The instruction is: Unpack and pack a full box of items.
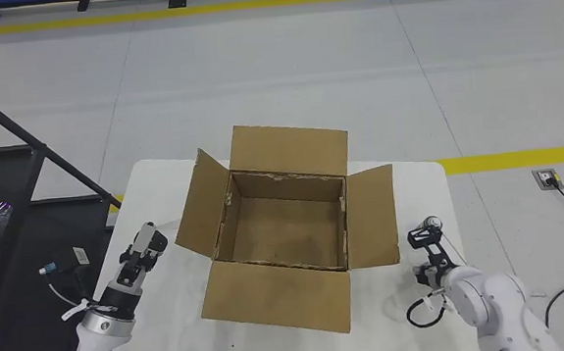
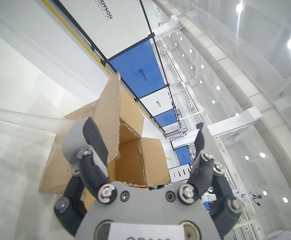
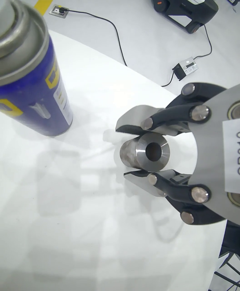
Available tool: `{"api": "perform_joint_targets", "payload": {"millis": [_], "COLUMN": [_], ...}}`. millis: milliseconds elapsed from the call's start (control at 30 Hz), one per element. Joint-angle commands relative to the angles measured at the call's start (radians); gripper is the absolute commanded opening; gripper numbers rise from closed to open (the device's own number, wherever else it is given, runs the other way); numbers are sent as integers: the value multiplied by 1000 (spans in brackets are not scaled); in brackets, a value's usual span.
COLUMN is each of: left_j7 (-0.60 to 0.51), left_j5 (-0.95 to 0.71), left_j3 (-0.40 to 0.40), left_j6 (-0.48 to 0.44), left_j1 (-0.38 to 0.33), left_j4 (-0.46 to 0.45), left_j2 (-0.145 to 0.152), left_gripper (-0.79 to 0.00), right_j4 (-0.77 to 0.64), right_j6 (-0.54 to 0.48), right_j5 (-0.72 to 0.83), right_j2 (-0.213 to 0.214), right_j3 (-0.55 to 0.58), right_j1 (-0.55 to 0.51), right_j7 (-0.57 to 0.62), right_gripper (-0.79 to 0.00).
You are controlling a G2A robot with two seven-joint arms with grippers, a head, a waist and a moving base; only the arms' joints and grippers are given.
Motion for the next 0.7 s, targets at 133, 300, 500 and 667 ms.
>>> {"api": "perform_joint_targets", "payload": {"millis": [133, 300, 500, 667], "left_j7": [0, 0, 0, 0], "left_j5": [0, 0, 0, 0], "left_j3": [0, 0, 0, 0], "left_j6": [0, 0, 0, 0], "left_j1": [0, 0, 0, 0], "left_j4": [0, 0, 0, 0], "left_j2": [0, 0, 0, 0], "left_gripper": [0, 0, 0, 0], "right_j4": [-75, -284, -544, -659], "right_j6": [-18, 18, 116, 188], "right_j5": [44, 43, 16, -29], "right_j2": [8, 17, 18, 10], "right_j3": [55, 129, 152, 47], "right_j1": [-33, -97, -90, 12], "right_j7": [-11, 8, 68, 103], "right_gripper": [-785, -785, -785, -785]}}
